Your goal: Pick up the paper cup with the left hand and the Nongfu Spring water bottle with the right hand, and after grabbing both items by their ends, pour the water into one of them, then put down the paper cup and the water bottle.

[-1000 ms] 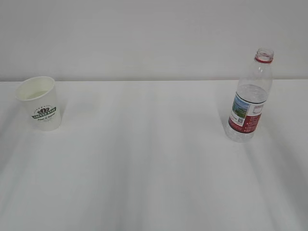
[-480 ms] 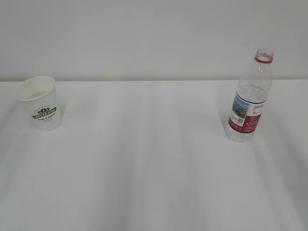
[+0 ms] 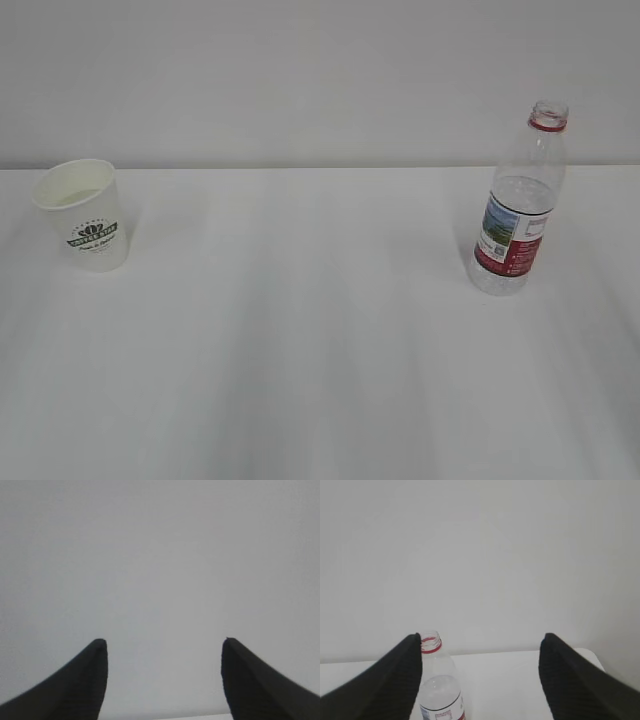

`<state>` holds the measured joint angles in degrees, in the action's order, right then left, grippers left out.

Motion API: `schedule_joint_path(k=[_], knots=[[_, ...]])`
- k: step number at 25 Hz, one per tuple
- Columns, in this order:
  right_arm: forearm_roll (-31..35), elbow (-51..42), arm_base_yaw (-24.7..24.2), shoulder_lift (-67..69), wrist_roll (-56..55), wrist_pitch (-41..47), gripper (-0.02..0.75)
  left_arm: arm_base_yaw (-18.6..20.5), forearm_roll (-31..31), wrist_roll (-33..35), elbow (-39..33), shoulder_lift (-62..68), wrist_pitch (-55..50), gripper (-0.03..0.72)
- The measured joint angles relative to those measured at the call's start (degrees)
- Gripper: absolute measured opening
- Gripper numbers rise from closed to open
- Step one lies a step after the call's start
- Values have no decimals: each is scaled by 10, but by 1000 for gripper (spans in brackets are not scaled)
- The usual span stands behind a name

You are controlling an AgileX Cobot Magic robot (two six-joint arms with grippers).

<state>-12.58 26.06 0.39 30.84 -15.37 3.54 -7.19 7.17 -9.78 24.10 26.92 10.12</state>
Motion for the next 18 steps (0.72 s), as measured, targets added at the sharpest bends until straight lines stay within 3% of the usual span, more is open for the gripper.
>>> schedule_joint_path(k=[9, 18], knots=[[1, 0, 0, -71, 0, 110, 548, 0, 0, 0, 0, -105, -174, 513], [-45, 8, 0, -151, 0, 255, 548, 0, 0, 0, 21, -152, -322, 512]])
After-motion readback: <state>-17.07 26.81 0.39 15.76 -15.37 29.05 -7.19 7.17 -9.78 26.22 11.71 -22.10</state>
